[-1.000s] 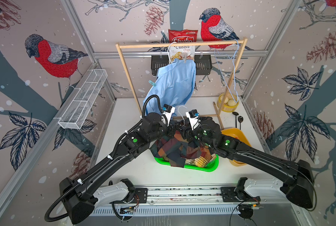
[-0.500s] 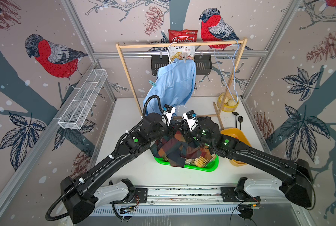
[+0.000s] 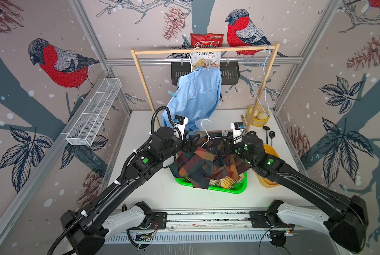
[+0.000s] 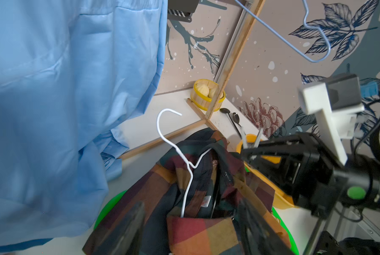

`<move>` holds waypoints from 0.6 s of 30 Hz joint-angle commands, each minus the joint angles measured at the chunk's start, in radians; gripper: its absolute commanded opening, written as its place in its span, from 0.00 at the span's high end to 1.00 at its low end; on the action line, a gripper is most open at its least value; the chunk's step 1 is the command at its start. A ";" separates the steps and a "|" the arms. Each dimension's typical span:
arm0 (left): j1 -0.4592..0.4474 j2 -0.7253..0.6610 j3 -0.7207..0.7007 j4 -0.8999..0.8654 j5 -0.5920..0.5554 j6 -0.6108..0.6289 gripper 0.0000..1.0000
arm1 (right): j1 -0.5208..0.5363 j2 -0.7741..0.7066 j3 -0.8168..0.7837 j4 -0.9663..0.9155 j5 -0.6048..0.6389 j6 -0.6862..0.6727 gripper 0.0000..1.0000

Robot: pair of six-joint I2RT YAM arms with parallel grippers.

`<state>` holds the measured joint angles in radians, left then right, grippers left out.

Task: Remove the clothespins securing long-sleeve shirts to the hanger
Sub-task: Place the clamp in the storage box.

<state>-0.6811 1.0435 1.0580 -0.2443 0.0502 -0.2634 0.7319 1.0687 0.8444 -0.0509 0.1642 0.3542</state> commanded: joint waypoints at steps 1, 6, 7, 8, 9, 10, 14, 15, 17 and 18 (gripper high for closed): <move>0.006 -0.007 -0.033 0.000 -0.033 0.019 0.35 | -0.134 -0.053 -0.054 -0.081 0.046 0.139 0.84; 0.006 -0.009 -0.104 0.017 -0.034 0.028 0.35 | -0.398 -0.110 -0.163 -0.133 -0.017 0.256 0.83; 0.006 -0.008 -0.114 0.022 -0.033 0.028 0.35 | -0.453 -0.113 -0.189 -0.133 -0.044 0.270 0.82; 0.006 -0.009 -0.124 0.030 -0.030 0.028 0.35 | -0.503 -0.113 -0.213 -0.125 -0.074 0.279 0.82; 0.006 -0.008 -0.133 0.037 -0.027 0.025 0.35 | -0.558 -0.109 -0.240 -0.114 -0.114 0.287 0.81; 0.006 -0.007 -0.143 0.042 -0.022 0.024 0.35 | -0.613 -0.099 -0.264 -0.102 -0.151 0.290 0.81; 0.006 0.001 -0.168 0.058 -0.002 0.023 0.35 | -0.782 -0.026 -0.333 -0.037 -0.261 0.305 0.80; 0.006 0.000 -0.173 0.059 0.000 0.025 0.35 | -0.820 0.003 -0.340 -0.025 -0.306 0.303 0.78; 0.007 0.001 -0.181 0.062 0.000 0.031 0.35 | -0.852 0.057 -0.337 -0.016 -0.323 0.300 0.72; 0.006 0.000 -0.186 0.062 -0.001 0.031 0.35 | -0.858 0.073 -0.339 -0.005 -0.322 0.299 0.67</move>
<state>-0.6769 1.0439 0.8795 -0.2245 0.0353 -0.2359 -0.1059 1.1091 0.5091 -0.1204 -0.0700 0.6365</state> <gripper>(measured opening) 0.653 0.308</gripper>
